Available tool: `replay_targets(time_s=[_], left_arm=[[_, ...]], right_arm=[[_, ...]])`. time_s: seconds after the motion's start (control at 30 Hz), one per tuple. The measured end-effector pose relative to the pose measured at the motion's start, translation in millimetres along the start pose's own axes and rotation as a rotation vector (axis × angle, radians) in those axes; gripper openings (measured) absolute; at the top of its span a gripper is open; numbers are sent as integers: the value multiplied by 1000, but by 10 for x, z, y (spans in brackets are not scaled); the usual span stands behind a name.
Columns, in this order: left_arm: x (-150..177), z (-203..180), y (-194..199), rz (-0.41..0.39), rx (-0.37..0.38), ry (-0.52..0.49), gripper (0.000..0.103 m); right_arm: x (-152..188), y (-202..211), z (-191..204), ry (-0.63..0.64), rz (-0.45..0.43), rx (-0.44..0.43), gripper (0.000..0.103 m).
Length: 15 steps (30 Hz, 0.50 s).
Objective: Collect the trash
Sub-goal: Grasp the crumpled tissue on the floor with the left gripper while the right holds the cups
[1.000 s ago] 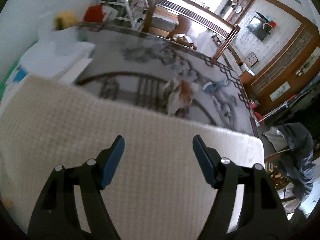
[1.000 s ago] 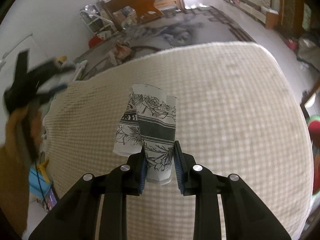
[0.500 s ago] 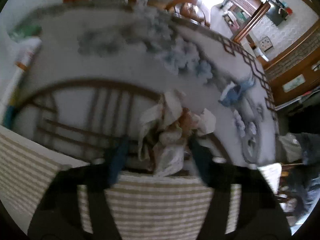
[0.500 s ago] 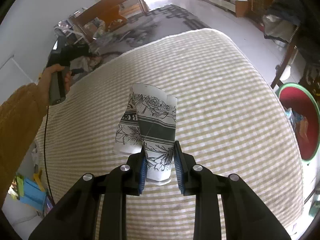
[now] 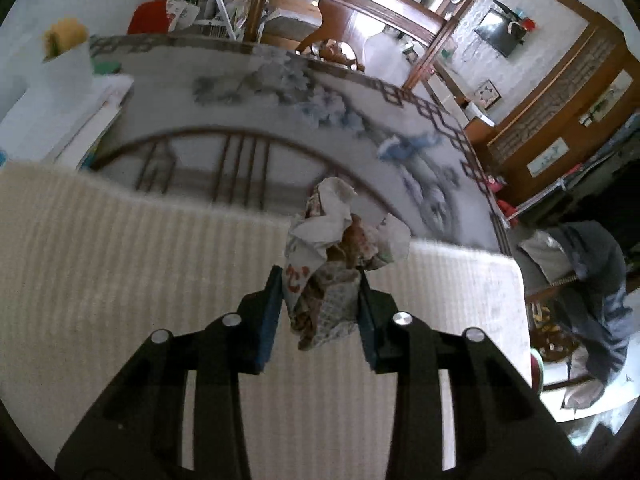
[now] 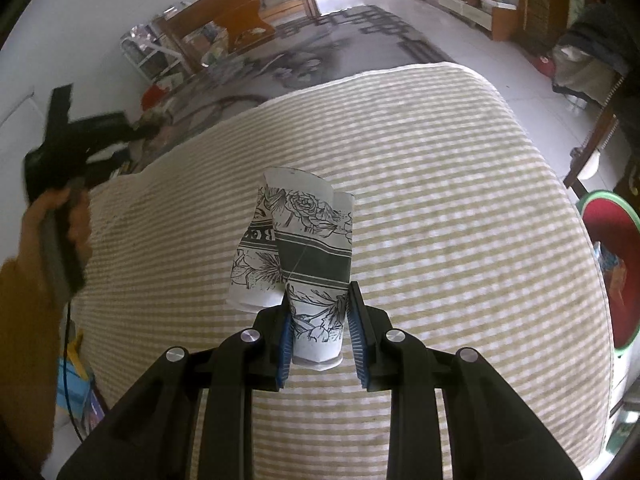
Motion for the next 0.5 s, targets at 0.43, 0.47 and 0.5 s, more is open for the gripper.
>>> replay_targets(time_s=[0.43, 0.47, 0.5], left_arm=[[846, -227, 760, 36, 79, -5, 34], [947, -264, 762, 55, 79, -22, 34], [1002, -281, 753, 64, 75, -32, 34]], right_arm=[[151, 40, 21, 20, 13, -8, 24], [178, 47, 2, 16, 16, -6, 24], [200, 54, -14, 13, 17, -5, 24]])
Point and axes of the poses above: each gripper's, at about its wrist camera, not at the fingertips, and y roughly against the way its jaws point, z to its left, x to its underside, the point moved 8 cm from there along -y, roughly the way its jaws point, and after that the axes turned 9 degrees about -z, right-handed, at the moved point
